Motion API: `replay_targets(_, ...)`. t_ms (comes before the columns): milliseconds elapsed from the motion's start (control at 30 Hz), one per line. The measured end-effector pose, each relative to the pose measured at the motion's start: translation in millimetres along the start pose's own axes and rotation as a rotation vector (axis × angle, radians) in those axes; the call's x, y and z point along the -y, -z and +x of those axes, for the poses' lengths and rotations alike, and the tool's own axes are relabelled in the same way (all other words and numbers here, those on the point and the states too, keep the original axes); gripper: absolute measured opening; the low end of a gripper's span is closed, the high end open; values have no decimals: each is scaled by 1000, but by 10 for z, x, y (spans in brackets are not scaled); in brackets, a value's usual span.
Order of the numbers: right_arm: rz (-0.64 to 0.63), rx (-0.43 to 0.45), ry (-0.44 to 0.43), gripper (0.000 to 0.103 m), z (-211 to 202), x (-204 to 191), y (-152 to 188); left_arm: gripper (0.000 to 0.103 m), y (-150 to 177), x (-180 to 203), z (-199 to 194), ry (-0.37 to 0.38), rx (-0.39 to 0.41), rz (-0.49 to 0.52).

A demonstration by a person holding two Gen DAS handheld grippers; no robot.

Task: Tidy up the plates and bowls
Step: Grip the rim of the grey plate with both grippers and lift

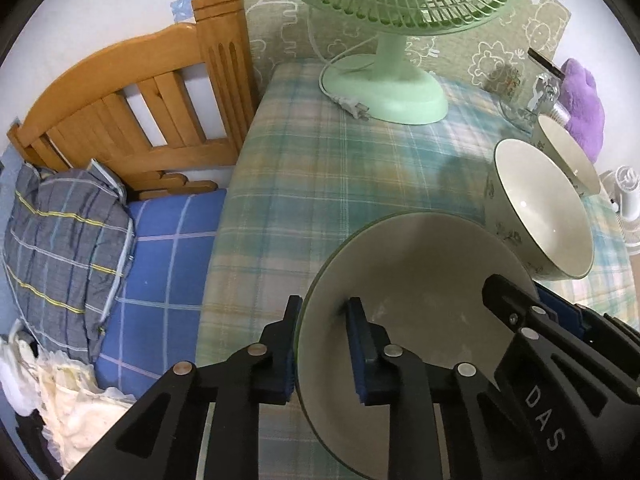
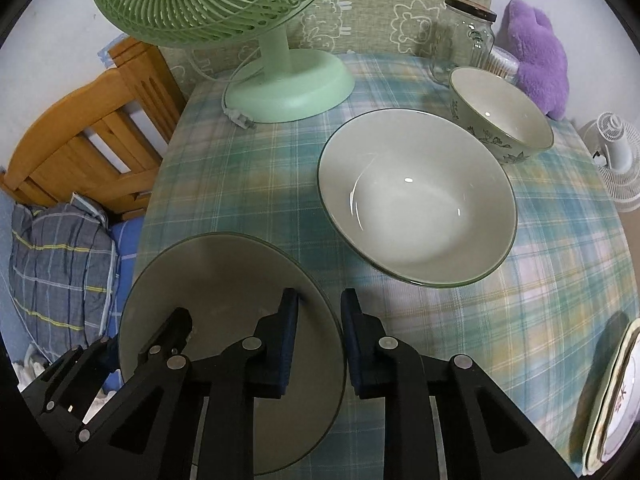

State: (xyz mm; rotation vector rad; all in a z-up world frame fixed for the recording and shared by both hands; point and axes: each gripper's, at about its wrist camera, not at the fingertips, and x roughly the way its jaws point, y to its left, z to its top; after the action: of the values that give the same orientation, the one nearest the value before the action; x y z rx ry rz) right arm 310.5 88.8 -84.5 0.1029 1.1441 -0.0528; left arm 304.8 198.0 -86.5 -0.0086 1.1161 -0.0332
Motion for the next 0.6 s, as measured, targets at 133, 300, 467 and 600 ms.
replay_targets(133,2,-3,4,24,-31,5,32,20,33,29,-43,-4,1,24)
replay_targets(300,3,-6,6,24,-109,52,108,20,119,78,-121,-7,-9,32)
replay_targets(467,10,-11,3,24,-208,163,234,20,237,187,-219,-9,-14,38)
replay_targets(600,14,-12,3,24,-318,289,354,20,351,324,-326,-8,-15,47)
